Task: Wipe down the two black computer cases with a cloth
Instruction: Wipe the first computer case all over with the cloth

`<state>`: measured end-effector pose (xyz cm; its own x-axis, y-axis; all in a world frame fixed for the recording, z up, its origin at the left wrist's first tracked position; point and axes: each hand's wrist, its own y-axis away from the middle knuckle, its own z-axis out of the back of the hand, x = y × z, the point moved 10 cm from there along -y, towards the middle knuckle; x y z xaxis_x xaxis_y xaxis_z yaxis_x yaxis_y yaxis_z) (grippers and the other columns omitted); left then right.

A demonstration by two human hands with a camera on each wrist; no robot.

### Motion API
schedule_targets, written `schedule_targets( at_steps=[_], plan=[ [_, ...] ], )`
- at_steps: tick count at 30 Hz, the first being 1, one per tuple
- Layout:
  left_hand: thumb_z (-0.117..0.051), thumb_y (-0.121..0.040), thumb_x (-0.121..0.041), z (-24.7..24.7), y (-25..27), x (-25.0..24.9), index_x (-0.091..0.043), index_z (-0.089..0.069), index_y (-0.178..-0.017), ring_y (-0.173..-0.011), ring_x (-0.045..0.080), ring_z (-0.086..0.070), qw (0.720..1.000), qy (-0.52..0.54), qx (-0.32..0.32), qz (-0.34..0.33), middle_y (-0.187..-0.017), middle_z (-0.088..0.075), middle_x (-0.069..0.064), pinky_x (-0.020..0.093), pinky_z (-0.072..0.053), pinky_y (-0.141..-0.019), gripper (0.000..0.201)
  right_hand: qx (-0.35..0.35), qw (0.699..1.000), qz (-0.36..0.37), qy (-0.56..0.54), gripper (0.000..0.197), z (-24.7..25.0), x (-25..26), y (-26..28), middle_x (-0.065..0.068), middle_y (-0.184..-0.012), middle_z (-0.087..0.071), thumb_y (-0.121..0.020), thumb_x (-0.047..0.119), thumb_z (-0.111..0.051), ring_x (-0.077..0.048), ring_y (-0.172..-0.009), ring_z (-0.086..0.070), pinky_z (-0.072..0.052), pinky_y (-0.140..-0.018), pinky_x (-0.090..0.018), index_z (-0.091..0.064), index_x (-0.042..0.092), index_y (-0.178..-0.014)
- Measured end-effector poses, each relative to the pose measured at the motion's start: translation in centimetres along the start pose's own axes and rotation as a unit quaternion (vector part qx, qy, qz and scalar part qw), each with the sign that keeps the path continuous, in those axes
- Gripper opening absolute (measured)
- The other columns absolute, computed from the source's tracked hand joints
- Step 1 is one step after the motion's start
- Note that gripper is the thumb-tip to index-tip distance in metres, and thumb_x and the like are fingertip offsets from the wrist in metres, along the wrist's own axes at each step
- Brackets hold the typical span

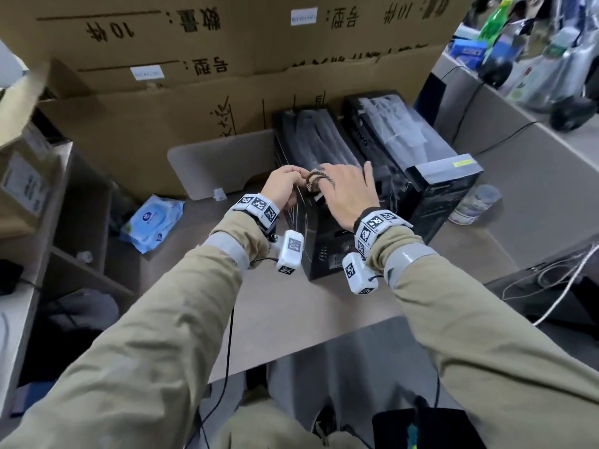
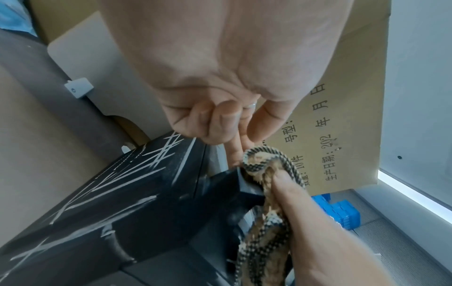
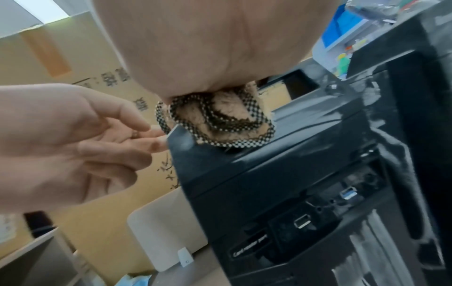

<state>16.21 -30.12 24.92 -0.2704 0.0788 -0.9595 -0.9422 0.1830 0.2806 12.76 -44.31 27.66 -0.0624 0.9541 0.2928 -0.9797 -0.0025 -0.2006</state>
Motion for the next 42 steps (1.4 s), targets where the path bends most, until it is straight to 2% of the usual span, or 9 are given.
schedule_targets(
  at_steps=[7, 10, 14, 19, 26, 30, 32, 35, 42],
  plan=[
    [-0.072, -0.088, -0.009, -2.0, 1.0, -1.8, -0.004, -0.069, -0.1, -0.032, 0.0, -0.038, 0.99, -0.125, 0.036, -0.06, -0.079, -0.065, 0.006, 0.012, -0.029, -0.036, 0.014, -0.038, 0.988, -0.144, -0.032, 0.044, 2.8, -8.1, 0.7, -0.001, -0.159, -0.035, -0.107, 0.034, -0.034, -0.021, -0.15, -0.023, -0.015, -0.123, -0.044, -0.044, 0.021, -0.148],
    [-0.081, -0.081, -0.019, -2.4, 0.4, -2.7, -0.008, -0.076, -0.099, -0.064, -0.001, -0.067, 0.978, -0.173, 0.04, -0.11, -0.089, -0.077, 0.006, 0.012, -0.053, -0.065, 0.022, -0.146, 0.962, -0.212, -0.094, 0.036, 5.1, -9.7, 3.0, -0.002, -0.141, -0.055, -0.101, 0.026, -0.051, -0.024, -0.134, -0.041, -0.032, -0.107, -0.034, -0.057, 0.015, -0.135],
    [-0.084, -0.077, -0.028, -3.7, -0.1, -3.4, -0.02, -0.08, -0.095, -0.088, 0.009, -0.072, 0.964, -0.235, 0.058, -0.112, -0.089, -0.078, 0.0, 0.025, -0.055, -0.091, 0.02, -0.17, 0.925, -0.287, -0.181, 0.025, 4.9, -10.9, 5.6, -0.01, -0.112, -0.059, -0.09, 0.027, -0.065, -0.029, -0.103, -0.056, -0.035, -0.078, -0.031, -0.058, 0.011, -0.109],
    [-0.086, -0.076, -0.024, -3.8, -0.9, -3.7, -0.013, -0.08, -0.097, -0.082, 0.007, -0.067, 0.963, -0.247, 0.06, -0.094, -0.093, -0.077, 0.006, 0.02, -0.053, -0.089, 0.024, -0.096, 0.97, -0.218, -0.042, 0.025, 4.3, -9.1, 5.4, 0.001, -0.106, -0.068, -0.088, 0.044, -0.061, -0.024, -0.105, -0.06, -0.045, -0.075, -0.032, -0.072, 0.027, -0.104],
    [-0.084, -0.079, -0.021, -3.6, -0.9, -3.6, -0.009, -0.079, -0.098, -0.083, 0.009, -0.068, 0.962, -0.246, 0.059, -0.107, -0.094, -0.077, 0.009, 0.017, -0.054, -0.082, 0.023, -0.075, 0.995, -0.061, -0.03, 0.023, 2.0, -1.1, 5.4, 0.004, -0.083, -0.067, -0.09, 0.034, -0.058, -0.018, -0.09, -0.063, -0.041, -0.068, -0.028, -0.076, 0.022, -0.084],
    [-0.084, -0.079, -0.022, -3.5, -1.3, -3.3, -0.01, -0.08, -0.098, -0.078, 0.003, -0.066, 0.962, -0.25, 0.058, -0.091, -0.092, -0.076, 0.005, 0.009, -0.05, -0.072, 0.023, -0.002, 1.0, 0.026, 0.013, 0.029, 1.9, -0.2, 5.8, 0.003, -0.104, -0.065, -0.099, 0.035, -0.048, -0.019, -0.106, -0.058, -0.043, -0.088, -0.033, -0.071, 0.02, -0.106],
    [-0.083, -0.08, -0.021, -3.5, -1.4, -3.3, -0.012, -0.08, -0.097, -0.068, -0.005, -0.062, 0.963, -0.249, 0.051, -0.088, -0.087, -0.075, 0.001, 0.005, -0.045, -0.062, 0.02, 0.05, 0.997, 0.031, 0.048, 0.037, 1.1, -0.8, 5.3, -0.002, -0.114, -0.064, -0.104, 0.035, -0.036, -0.024, -0.111, -0.055, -0.038, -0.096, -0.036, -0.067, 0.016, -0.115],
    [-0.082, -0.081, -0.019, -3.5, -1.2, -3.1, -0.012, -0.079, -0.098, -0.074, 0.0, -0.065, 0.964, -0.244, 0.047, -0.094, -0.087, -0.074, 0.0, 0.013, -0.047, -0.073, 0.018, 0.07, 0.994, -0.031, 0.074, 0.059, 0.5, -2.3, 4.3, -0.006, -0.116, -0.064, -0.1, 0.046, -0.016, -0.027, -0.108, -0.053, -0.039, -0.097, -0.04, -0.065, 0.017, -0.116],
    [-0.08, -0.082, -0.016, -3.5, -0.7, -3.2, -0.006, -0.078, -0.096, -0.075, 0.007, -0.067, 0.966, -0.23, 0.046, -0.111, -0.087, -0.075, 0.007, 0.012, -0.052, -0.074, 0.017, 0.087, 0.995, -0.02, 0.043, 0.039, 0.1, -1.4, 3.8, -0.009, -0.115, -0.065, -0.099, 0.036, -0.033, -0.03, -0.109, -0.057, -0.045, -0.093, -0.042, -0.063, 0.015, -0.115]
  ],
)
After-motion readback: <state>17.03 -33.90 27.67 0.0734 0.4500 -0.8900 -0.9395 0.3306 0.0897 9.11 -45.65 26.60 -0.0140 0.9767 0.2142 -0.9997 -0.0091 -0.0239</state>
